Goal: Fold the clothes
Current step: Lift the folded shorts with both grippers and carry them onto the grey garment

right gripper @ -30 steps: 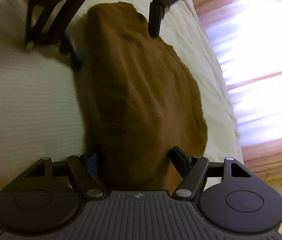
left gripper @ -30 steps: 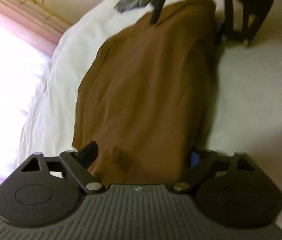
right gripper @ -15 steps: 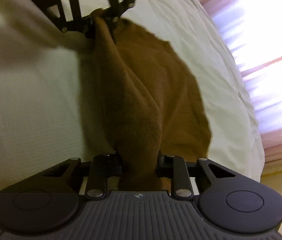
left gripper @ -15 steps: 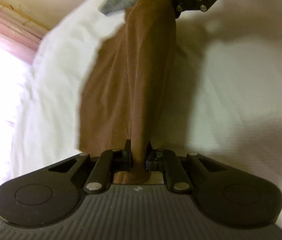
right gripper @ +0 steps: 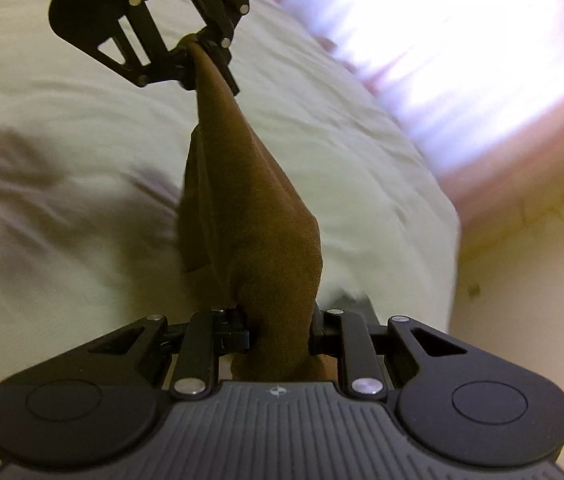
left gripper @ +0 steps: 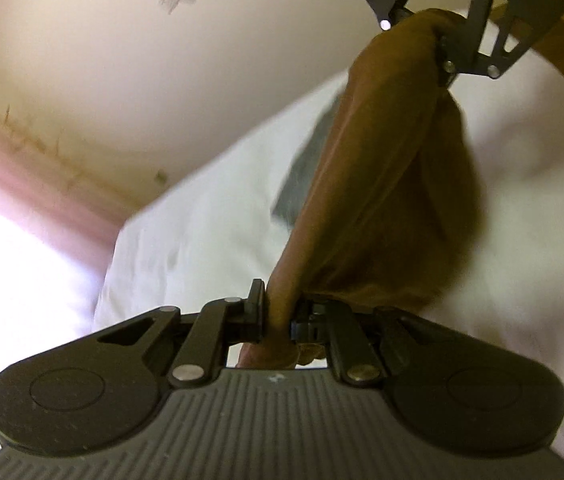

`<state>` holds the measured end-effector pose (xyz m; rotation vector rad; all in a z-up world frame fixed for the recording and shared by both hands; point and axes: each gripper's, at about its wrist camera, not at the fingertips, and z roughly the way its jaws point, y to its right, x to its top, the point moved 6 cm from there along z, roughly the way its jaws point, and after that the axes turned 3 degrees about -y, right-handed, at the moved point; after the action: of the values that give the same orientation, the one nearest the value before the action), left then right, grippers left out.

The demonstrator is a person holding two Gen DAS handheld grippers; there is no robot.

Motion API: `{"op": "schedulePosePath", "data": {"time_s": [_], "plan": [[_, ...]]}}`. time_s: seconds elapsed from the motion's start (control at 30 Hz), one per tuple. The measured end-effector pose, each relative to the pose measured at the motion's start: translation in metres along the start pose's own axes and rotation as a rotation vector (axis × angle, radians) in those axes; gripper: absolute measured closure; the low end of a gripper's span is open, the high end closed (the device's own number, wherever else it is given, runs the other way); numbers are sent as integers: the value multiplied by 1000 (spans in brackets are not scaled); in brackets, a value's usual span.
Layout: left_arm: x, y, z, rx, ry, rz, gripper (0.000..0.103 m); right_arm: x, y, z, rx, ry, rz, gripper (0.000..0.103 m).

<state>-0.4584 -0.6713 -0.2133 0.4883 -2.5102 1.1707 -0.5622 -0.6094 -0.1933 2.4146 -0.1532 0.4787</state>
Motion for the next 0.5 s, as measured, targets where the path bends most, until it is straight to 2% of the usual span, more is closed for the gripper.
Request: {"op": "schedulePosePath", "data": {"time_s": [0.13, 0.27, 0.33, 0.43, 0.5], "plan": [[68, -28, 46, 5, 80, 57, 93, -39, 54, -5, -65, -51, 55, 83], [130, -68, 94, 67, 131, 84, 93, -73, 130, 4, -172, -72, 51, 83], [150, -82, 112, 100, 149, 88, 93, -81, 164, 11, -240, -60, 53, 83], [157, -74, 139, 96, 147, 87, 93, -94, 209, 21, -334, -40, 57, 82], [144, -45, 162, 49, 107, 71, 93, -106, 209, 35, -344, -36, 75, 81]]}}
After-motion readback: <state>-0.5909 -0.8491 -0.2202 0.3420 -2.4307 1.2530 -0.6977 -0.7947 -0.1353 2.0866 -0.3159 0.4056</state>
